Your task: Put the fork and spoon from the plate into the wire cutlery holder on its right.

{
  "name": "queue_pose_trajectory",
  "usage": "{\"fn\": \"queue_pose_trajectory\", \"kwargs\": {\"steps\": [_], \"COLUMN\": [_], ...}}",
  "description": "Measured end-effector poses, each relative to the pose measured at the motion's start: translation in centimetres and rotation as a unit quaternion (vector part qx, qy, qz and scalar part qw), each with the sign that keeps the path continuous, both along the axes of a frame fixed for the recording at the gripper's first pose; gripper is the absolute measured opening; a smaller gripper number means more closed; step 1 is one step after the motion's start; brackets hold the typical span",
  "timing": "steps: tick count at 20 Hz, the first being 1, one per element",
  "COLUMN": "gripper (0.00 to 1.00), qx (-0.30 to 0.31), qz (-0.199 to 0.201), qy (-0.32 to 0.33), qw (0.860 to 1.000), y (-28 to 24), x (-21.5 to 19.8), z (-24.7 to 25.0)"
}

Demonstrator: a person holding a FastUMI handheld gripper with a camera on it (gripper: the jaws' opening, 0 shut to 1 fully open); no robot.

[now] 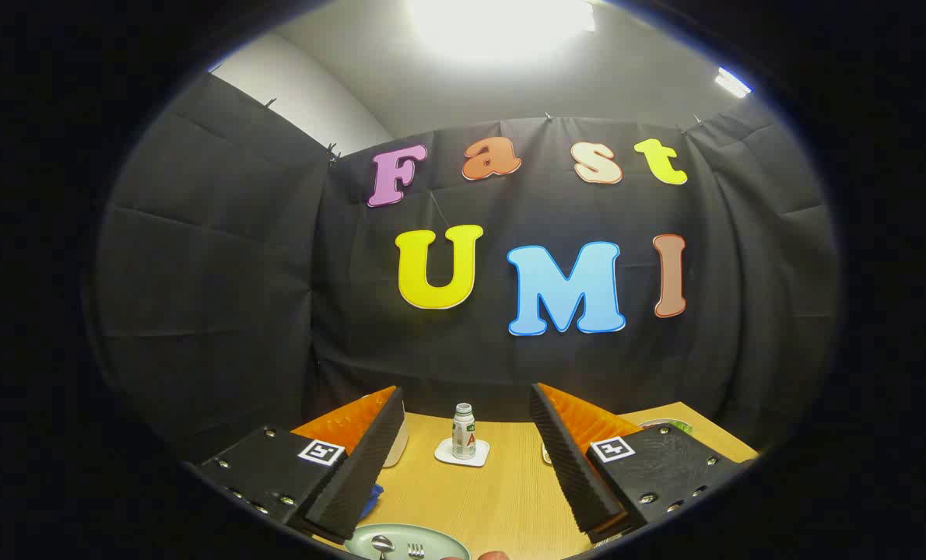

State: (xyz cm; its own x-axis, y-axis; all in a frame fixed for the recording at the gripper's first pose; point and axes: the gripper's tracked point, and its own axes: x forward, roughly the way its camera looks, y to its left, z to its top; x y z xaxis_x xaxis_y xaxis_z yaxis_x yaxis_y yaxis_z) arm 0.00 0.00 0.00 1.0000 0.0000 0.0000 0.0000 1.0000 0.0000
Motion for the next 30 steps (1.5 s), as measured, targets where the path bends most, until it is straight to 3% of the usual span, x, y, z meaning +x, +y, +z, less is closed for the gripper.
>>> {"fn": "queue_pose_trajectory", "kwargs": {"steps": [19, 25, 30], "gripper": [0.99, 0.99, 0.98], "qx": [-0.004, -0.015, -0.021], "qz": [-0.001, 0.027, 0.066], "qy": [0.011, 0.095, 0.194], "qw": [1.000, 0.995, 0.979], "y": [0.9, 2.3, 4.1], "x": [-0.4, 0.4, 0.7], "z": [-0.8, -6.1, -13.1]}}
